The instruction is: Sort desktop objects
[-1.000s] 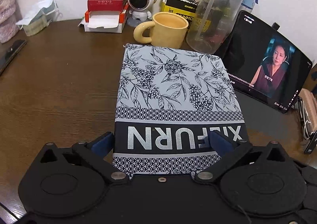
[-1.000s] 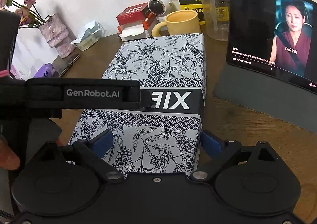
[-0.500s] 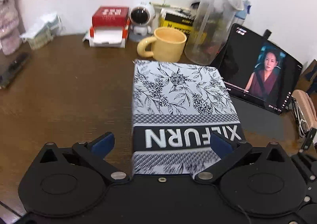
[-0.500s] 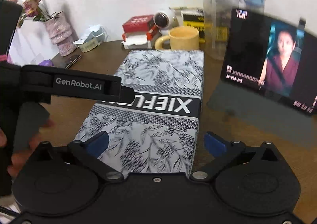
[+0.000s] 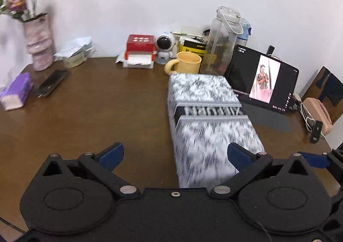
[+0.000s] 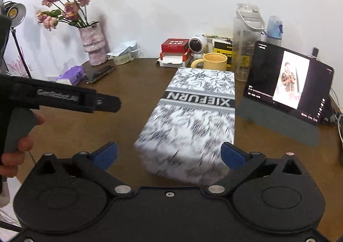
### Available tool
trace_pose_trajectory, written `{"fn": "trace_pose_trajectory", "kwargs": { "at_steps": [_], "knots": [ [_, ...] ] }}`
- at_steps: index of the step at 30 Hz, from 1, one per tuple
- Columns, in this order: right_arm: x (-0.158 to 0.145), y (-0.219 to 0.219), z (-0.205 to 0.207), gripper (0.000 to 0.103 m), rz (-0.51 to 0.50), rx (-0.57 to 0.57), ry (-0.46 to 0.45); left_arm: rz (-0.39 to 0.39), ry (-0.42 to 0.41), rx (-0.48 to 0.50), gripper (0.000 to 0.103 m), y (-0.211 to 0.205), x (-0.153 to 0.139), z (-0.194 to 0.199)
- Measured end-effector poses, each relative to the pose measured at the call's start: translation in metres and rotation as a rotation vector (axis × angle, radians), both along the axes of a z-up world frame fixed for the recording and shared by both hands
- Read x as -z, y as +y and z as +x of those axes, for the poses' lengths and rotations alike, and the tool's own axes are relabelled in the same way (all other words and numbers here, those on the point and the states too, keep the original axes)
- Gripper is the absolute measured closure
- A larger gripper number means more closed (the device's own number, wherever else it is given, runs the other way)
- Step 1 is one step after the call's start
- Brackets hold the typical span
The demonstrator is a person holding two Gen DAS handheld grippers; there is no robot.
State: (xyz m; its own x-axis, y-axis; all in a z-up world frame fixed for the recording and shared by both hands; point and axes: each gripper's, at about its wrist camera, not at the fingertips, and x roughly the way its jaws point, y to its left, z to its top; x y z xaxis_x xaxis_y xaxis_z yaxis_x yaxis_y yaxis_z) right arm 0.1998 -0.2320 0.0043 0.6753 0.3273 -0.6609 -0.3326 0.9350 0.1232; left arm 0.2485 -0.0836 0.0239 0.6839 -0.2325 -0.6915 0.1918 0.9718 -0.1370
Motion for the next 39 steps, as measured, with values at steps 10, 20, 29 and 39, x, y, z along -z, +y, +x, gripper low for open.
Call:
{"fn": "trace_pose_trajectory", "kwargs": {
  "at_steps": [10,20,29,39],
  "knots": [
    [-0.015,0.006,-0.110,0.000,0.009,0.018,-0.008,0.023,0.012,-0.042,0.000,0.050,-0.009,-0.118],
    [-0.022,0.020,-0.183,0.000,0.038,0.003,0.021,0.055,0.005,-0.078,0.000,0.074,-0.016,-0.204],
    [-0.021,0.028,-0.214,0.000,0.066,-0.005,0.048,0.051,0.014,-0.101,0.000,0.091,-0.014,-0.240],
    [-0.015,0.040,-0.230,0.000,0.064,-0.003,0.066,0.058,0.028,-0.116,0.000,0.098,-0.006,-0.255]
  ]
}}
